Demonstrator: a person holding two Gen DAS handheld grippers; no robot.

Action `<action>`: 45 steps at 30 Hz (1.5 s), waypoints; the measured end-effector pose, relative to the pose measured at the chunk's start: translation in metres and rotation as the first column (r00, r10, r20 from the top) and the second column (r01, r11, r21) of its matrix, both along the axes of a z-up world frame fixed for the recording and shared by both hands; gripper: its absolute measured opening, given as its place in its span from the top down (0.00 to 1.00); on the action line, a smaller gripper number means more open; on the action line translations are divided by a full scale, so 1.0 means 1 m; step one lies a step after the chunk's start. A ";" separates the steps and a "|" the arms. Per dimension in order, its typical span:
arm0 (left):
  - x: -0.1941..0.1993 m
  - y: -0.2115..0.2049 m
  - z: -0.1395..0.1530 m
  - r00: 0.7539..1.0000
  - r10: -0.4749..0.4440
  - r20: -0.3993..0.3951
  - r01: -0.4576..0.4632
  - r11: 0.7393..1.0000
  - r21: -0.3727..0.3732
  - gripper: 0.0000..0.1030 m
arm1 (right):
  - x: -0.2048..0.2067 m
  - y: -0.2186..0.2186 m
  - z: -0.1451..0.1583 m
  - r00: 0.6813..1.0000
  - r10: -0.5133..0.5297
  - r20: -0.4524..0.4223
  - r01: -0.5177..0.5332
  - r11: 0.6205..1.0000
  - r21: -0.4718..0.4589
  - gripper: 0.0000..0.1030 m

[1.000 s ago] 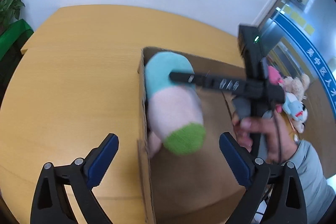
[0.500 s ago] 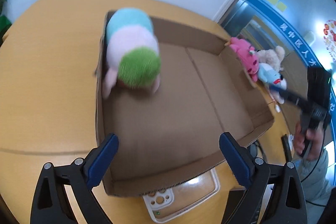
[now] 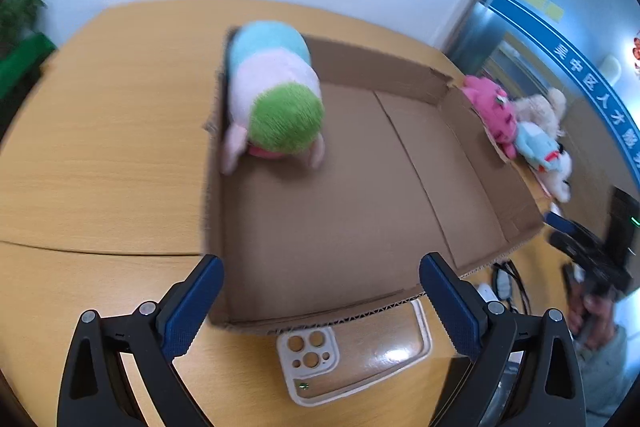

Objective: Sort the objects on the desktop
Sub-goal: 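Grasp the black UGREEN charger box between both grippers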

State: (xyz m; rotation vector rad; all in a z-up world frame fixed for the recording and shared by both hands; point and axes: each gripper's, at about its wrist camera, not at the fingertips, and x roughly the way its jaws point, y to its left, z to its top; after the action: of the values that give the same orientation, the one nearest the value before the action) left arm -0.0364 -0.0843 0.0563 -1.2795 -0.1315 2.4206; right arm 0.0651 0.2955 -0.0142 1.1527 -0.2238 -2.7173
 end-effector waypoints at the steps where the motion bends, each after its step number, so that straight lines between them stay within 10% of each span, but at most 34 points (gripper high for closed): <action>1: 0.012 0.002 0.010 0.997 0.027 -0.075 -0.031 0.998 -0.051 0.03 | 0.010 -0.005 0.005 1.000 0.014 -0.026 -0.014 1.000 -0.001 0.16; 5: 0.065 0.015 0.037 0.954 0.034 -0.298 -0.080 0.987 -0.141 0.00 | 0.061 -0.022 0.010 0.987 0.142 -0.074 -0.145 0.988 -0.044 0.16; 12: 0.145 0.036 0.028 0.935 0.015 -0.355 -0.064 0.990 -0.127 0.00 | 0.132 -0.065 -0.038 0.954 0.298 0.022 -0.297 0.954 -0.044 0.16; 18: 0.135 0.072 -0.017 0.984 -0.113 -0.137 0.105 0.992 -0.064 0.00 | 0.149 -0.092 -0.055 0.936 0.349 0.045 -0.343 0.933 -0.106 0.16; 24: 0.125 0.107 -0.073 0.948 -0.301 0.100 0.298 0.953 0.044 0.02 | 0.143 -0.115 -0.064 0.926 0.375 0.051 -0.370 0.926 -0.078 0.16; 31: 0.161 0.141 -0.090 0.846 -0.493 0.203 0.483 0.870 0.100 0.13 | 0.148 -0.113 -0.072 0.913 0.405 0.057 -0.399 0.912 -0.091 0.16; 39: 0.133 0.121 -0.076 0.907 -0.390 0.161 0.371 0.919 0.134 0.11 | 0.141 -0.125 -0.078 0.921 0.382 0.082 -0.384 0.923 0.013 0.15; 45: 0.128 0.136 -0.098 0.850 -0.477 0.223 0.440 0.876 0.196 0.19 | 0.136 -0.133 -0.082 0.911 0.398 0.105 -0.403 0.914 0.034 0.15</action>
State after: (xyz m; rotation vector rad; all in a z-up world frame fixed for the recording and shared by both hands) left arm 0.0911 0.0516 -0.0418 -1.3818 -0.0549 1.7985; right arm 0.2010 0.1629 -0.0962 1.1923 0.0723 -2.3229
